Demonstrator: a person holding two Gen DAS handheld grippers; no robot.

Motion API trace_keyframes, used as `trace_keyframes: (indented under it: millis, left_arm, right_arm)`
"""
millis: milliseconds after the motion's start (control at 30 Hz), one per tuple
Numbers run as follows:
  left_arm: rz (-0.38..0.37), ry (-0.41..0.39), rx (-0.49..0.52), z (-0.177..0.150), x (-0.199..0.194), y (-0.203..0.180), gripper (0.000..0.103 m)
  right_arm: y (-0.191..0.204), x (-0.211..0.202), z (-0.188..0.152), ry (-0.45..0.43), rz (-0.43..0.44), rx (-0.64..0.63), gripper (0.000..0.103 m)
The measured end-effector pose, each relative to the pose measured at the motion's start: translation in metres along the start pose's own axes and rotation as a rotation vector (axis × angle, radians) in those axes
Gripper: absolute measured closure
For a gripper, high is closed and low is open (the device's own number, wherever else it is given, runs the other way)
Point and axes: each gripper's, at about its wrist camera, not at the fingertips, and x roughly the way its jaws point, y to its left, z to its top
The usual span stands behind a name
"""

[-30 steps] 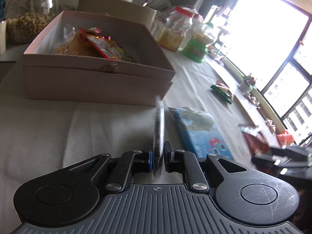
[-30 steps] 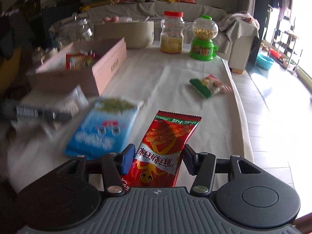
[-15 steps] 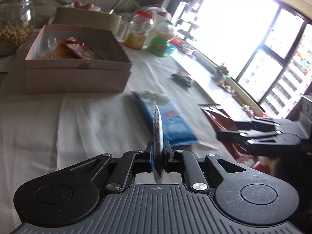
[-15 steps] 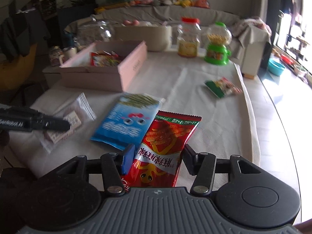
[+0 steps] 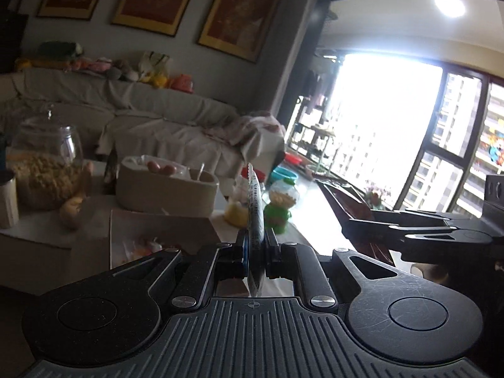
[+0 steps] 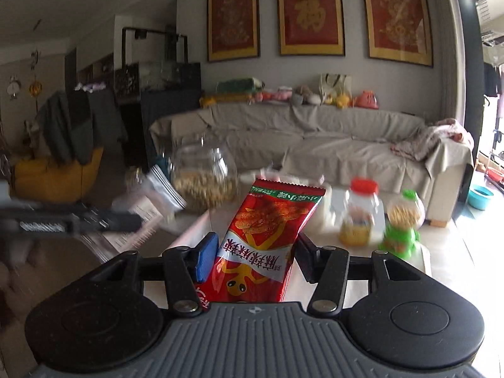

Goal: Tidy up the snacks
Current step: 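Lower the red packet and clear packet into the pink box and open both tools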

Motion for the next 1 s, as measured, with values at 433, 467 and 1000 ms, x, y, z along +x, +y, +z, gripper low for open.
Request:
trace_keyframes:
  millis: [433, 467, 1000]
  left_arm:
    - [0.041, 0.177, -0.351, -0.033, 0.147, 0.117, 0.086]
    - [0.056, 0.154, -0.354, -0.034, 0.141, 0.121, 0.086]
    - [0.17, 0.248, -0.29, -0.09, 0.042, 0.078, 0.086]
  right_arm:
    - [0.017, 0.103, 0.015, 0.151, -0.064, -0.066, 0.05]
    - [0.017, 0.112, 0.014, 0.165, -0.062, -0.059, 0.05]
    - [-0.007, 0.173, -0.004, 0.274, 0.023, 0.115, 0.03]
